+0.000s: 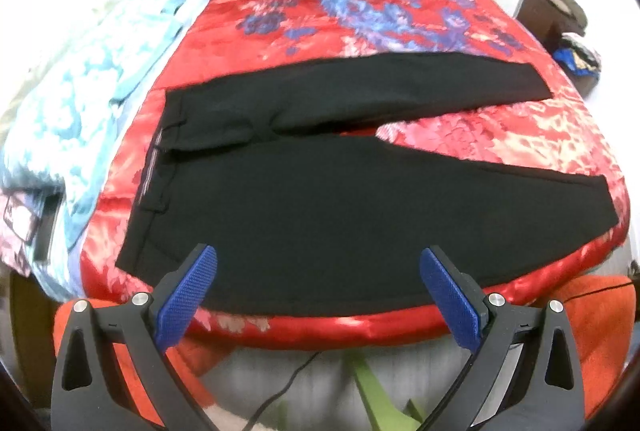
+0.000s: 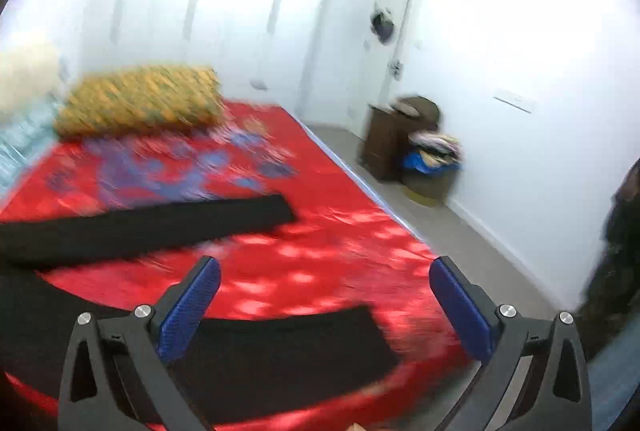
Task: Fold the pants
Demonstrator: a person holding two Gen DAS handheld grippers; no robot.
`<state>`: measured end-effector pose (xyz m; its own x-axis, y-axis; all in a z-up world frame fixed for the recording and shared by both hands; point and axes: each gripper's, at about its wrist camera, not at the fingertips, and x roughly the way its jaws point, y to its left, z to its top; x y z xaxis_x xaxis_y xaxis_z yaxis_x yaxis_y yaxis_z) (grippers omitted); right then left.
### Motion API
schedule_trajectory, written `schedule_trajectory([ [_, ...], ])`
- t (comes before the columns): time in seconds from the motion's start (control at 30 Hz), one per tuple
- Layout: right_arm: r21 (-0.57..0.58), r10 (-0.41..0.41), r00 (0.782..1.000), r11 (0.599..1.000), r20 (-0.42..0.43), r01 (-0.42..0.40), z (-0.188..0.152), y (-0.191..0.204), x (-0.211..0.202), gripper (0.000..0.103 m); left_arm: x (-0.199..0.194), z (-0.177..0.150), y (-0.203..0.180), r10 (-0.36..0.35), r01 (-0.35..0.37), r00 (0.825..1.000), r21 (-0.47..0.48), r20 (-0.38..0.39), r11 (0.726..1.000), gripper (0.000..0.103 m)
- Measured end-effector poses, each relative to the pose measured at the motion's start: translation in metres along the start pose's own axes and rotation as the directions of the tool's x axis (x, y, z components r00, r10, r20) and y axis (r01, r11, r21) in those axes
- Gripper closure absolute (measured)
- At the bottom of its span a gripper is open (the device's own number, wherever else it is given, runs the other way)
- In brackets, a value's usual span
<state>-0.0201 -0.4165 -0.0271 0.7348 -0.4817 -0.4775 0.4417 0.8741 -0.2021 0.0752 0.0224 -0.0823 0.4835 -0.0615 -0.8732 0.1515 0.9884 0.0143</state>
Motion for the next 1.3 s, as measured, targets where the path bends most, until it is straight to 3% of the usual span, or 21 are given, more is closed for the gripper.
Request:
schedule_trajectory([
  [0.03,0.010,0.081,0.996,0.997,-0.040,-0.080,-0.004,0.018,-0.004,0.000,-0.004,-0.001,-0.001,-0.004,0.003,1.000,0.009,0.020,1.000,0.001],
  [0.13,0.066,0.277,0.952,0.960,-0.131,-0.271,-0.014,0.066,-0.011,0.000,-0.018,-0.003,-0.002,-0.003,0.001,0.996,0.025,0.089,1.000,0.001],
  [0.27,0.025,0.385,0.917,0.923,-0.100,-0.385,-0.009,0.117,-0.039,0.000,-0.035,0.001,-0.002,-0.006,-0.001,0.980,0.034,0.198,0.999,0.001],
  [0.4,-0.045,0.456,0.890,0.889,-0.002,-0.455,0.011,0.151,-0.077,0.000,-0.053,0.001,-0.003,-0.013,0.005,0.944,0.026,0.330,1.000,0.001],
  [0.5,-0.067,0.495,0.867,0.869,0.055,-0.491,0.015,0.168,-0.101,0.000,-0.052,-0.007,0.001,-0.035,0.037,0.930,0.001,0.367,0.999,0.001],
  [0.8,-0.097,0.533,0.831,0.829,-0.156,-0.550,-0.024,0.210,-0.108,0.000,-0.024,-0.028,0.022,-0.049,0.070,0.960,-0.064,0.277,0.996,0.001],
  [1.0,-0.162,0.517,0.836,0.823,-0.184,-0.544,-0.035,0.220,-0.113,0.000,-0.011,-0.039,0.024,-0.139,0.163,0.964,-0.091,0.226,0.982,0.001],
  [1.3,-0.185,0.516,0.831,0.813,-0.208,-0.552,-0.041,0.226,-0.115,0.000,-0.015,-0.043,0.011,-0.159,0.170,0.967,-0.037,0.199,0.985,0.001],
])
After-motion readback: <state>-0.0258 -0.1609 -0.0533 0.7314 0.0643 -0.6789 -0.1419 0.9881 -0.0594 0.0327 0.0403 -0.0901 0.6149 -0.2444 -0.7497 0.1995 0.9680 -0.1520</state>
